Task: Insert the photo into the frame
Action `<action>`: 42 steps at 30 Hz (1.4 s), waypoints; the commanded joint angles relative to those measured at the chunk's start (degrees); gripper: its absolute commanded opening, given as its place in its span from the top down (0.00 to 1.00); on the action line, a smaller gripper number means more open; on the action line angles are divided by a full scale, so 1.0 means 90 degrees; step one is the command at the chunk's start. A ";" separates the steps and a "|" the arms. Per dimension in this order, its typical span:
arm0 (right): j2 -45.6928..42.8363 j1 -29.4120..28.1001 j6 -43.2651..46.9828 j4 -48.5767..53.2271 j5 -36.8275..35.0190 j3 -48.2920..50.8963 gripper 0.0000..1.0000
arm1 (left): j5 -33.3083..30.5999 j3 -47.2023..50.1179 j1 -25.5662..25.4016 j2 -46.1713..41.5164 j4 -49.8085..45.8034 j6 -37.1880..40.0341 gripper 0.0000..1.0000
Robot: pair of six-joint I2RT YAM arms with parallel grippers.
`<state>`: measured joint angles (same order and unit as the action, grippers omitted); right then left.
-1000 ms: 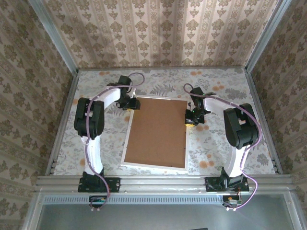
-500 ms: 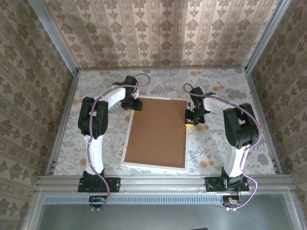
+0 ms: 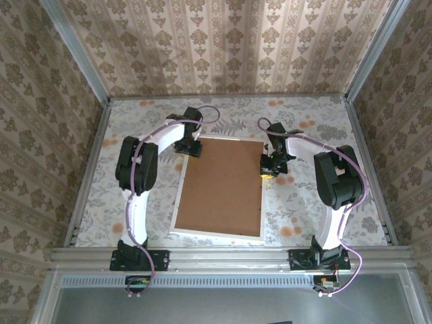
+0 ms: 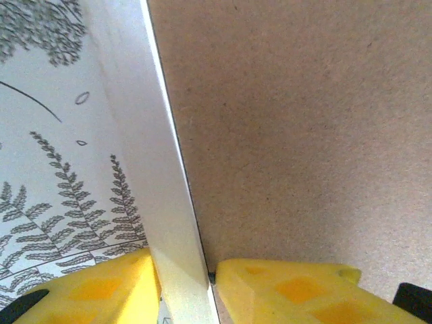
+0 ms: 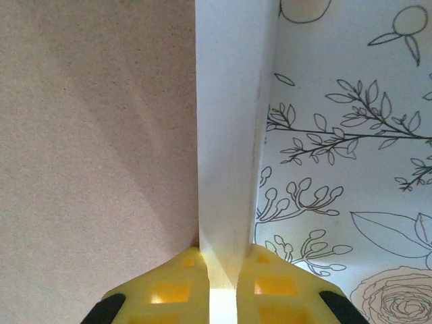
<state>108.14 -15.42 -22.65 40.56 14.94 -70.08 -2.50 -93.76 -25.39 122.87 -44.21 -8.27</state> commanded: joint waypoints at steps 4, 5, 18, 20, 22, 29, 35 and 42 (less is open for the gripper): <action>0.0260 -0.0166 0.0057 -0.0226 -0.0147 0.0150 0.88 | 0.1263 0.0934 0.0445 -0.1058 0.0608 -0.0487 0.47; 0.0270 -0.0170 0.0051 -0.0229 -0.0139 0.0159 0.88 | 0.1334 0.1089 0.0551 -0.1187 0.0705 -0.0541 0.46; 0.0270 -0.0167 0.0080 -0.0229 -0.0097 0.0128 0.88 | 0.2007 0.3520 0.1169 -0.2985 0.0942 -0.0962 0.53; 0.0286 -0.0170 0.0084 -0.0228 -0.0088 0.0130 0.88 | 0.2205 0.3647 0.1158 -0.2998 0.0976 -0.0992 0.54; 0.0270 -0.0171 0.0085 -0.0224 -0.0079 0.0126 0.88 | 0.2176 0.3709 0.1149 -0.2974 0.0975 -0.0975 0.57; 0.0231 -0.0168 0.0086 -0.0209 -0.0093 0.0150 0.88 | 0.2099 0.3722 0.1113 -0.2743 0.0952 -0.0887 0.62; 0.0219 -0.0166 0.0087 -0.0200 -0.0097 0.0133 0.88 | 0.2245 0.3773 0.0995 -0.2656 0.0986 -0.0887 0.63; 0.0211 -0.0176 0.0084 -0.0190 -0.0097 0.0139 0.88 | 0.2166 0.3879 0.0936 -0.2606 0.0957 -0.0897 0.63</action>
<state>108.16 -16.08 -22.65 39.00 15.03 -70.04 16.75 -59.92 -16.53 98.65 -35.24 -16.34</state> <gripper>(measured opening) 0.120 0.372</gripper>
